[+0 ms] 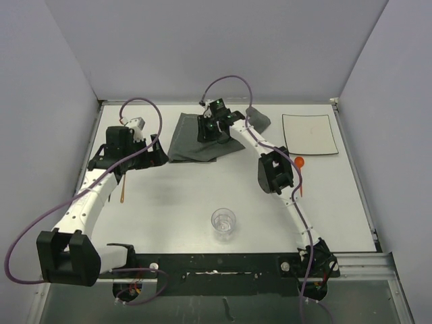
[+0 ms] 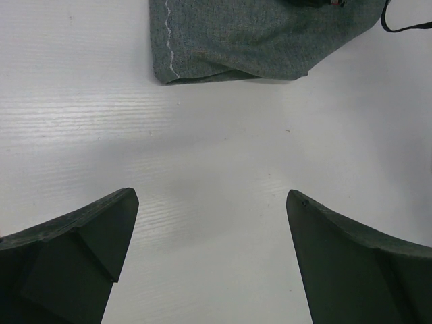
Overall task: Set the dinner table for one person
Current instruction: Flatten out the napkin at the center of the board.
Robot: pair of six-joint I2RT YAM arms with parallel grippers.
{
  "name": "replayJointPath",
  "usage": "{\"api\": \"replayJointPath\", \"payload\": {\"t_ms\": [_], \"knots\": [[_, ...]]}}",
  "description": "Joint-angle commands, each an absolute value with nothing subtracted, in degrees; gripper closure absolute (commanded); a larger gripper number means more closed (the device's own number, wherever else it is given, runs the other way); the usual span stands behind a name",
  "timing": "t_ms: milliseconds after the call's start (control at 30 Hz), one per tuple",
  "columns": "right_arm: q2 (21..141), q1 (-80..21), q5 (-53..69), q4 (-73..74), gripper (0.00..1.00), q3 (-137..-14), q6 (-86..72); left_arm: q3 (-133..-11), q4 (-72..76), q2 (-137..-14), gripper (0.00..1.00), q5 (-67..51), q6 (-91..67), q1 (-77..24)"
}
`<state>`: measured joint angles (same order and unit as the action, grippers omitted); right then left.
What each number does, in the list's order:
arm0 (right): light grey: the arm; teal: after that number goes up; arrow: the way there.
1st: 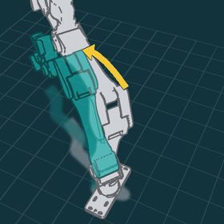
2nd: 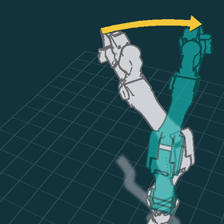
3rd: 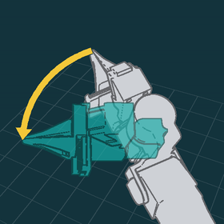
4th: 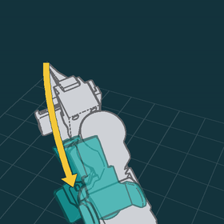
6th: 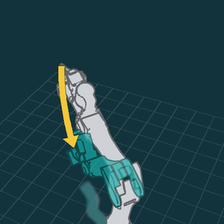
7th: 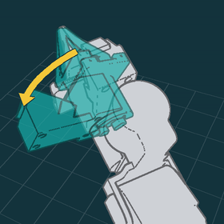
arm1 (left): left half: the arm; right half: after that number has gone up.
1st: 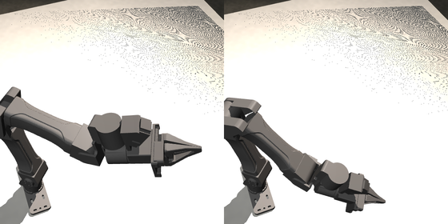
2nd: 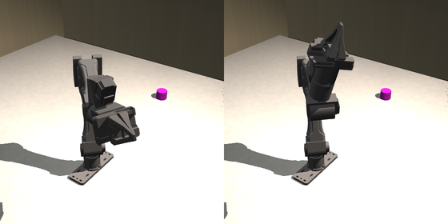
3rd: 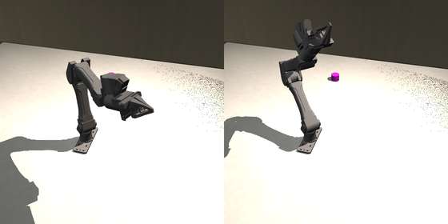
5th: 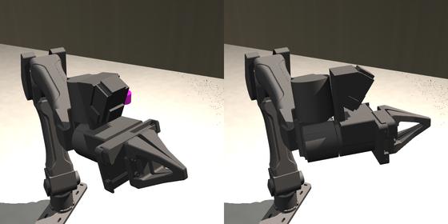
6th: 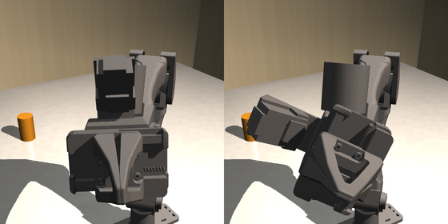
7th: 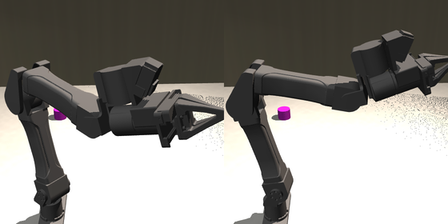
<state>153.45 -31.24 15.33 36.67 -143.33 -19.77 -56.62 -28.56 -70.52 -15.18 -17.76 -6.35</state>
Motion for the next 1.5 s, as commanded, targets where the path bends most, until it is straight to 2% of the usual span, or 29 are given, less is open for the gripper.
{"api": "replayJointPath", "payload": {"t_ms": [0, 200, 700, 967, 1133, 1267, 1467], "knots": [[150.4, -32.4, 13.3, 41.3, 0.98, -141.7, -16.6, -59.9, -27.6, -71.1, 0.07, -15.4, -17.2, -6.6], [143.6, -33.3, 10.9, 42.2, 1.0, -134.5, -14.0, -59.9, -27.6, -71.2, 0.07, -15.4, -17.3, -6.5], [127.5, -33.2, 10.5, 48.1, 1.0, -133.1, -12.1, -60.1, -28.4, -71.4, 0.07, -14.6, -17.5, -6.5], [120.6, -33.3, 4.4, 48.4, 1.0, -120.5, -12.7, -60.3, -28.5, -71.2, 0.07, -14.6, -17.6, -6.5], [119.3, -33.5, -5.2, 52.4, 1.0, -114.8, -16.8, -60.6, -29.3, -71.9, 0.07, -14.5, -17.6, -6.5], [117.1, -33.6, -4.5, 50.3, 1.0, -111.4, -16.7, -61.3, -30.0, -73.7, 0.07, -14.8, -18.0, -6.5], [121.0, -33.6, -4.0, 56.4, 1.0, -115.1, -17.5, -61.9, -31.1, -74.6, 0.07, -14.3, -18.0, -6.5]]}}
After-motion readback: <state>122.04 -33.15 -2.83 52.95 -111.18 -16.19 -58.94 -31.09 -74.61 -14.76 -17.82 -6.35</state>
